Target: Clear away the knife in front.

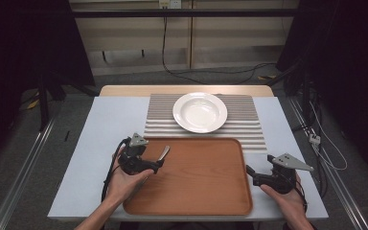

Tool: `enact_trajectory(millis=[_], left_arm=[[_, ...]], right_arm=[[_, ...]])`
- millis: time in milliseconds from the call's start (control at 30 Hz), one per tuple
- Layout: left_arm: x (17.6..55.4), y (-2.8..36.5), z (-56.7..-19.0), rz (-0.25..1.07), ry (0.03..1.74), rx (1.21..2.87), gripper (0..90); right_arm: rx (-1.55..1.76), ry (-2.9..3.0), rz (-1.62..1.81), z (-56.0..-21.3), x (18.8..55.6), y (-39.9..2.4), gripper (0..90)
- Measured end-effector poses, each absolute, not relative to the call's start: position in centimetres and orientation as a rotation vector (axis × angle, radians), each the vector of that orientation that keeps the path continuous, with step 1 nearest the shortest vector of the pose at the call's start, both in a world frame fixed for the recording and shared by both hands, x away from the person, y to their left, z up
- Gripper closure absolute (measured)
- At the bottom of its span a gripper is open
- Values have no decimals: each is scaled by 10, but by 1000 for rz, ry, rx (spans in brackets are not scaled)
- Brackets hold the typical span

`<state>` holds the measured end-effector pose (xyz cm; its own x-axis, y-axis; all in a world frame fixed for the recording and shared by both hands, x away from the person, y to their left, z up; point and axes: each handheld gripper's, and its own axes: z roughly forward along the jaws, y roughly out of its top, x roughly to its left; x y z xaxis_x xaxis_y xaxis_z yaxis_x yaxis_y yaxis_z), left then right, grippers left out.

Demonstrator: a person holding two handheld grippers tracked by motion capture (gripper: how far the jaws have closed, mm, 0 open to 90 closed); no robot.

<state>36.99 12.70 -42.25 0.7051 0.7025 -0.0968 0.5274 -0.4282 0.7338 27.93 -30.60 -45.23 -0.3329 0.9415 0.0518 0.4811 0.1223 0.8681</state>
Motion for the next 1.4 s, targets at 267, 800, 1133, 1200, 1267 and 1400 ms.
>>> enact_trajectory(millis=[267, 800, 1133, 1200, 1267, 1400], left_arm=[[359, 119, -422, 244, 805, 2137, 665], [371, 93, -448, 210, 780, 2294, 900], [375, 92, -448, 252, 756, 2327, 900], [378, 94, -448, 288, 767, 2332, 900], [379, 93, -448, 325, 763, 2338, 900], [382, 94, -448, 328, 781, 2333, 900]], right_arm=[[1374, 1885, 1134, -452, 281, -303, 86], [1368, 1887, 1140, -452, 280, -303, 90], [1372, 1885, 1141, -452, 280, -303, 86], [1370, 1883, 1138, -452, 280, -302, 87], [1370, 1883, 1140, -452, 281, -302, 87], [1370, 1884, 1140, -452, 281, -302, 87]])
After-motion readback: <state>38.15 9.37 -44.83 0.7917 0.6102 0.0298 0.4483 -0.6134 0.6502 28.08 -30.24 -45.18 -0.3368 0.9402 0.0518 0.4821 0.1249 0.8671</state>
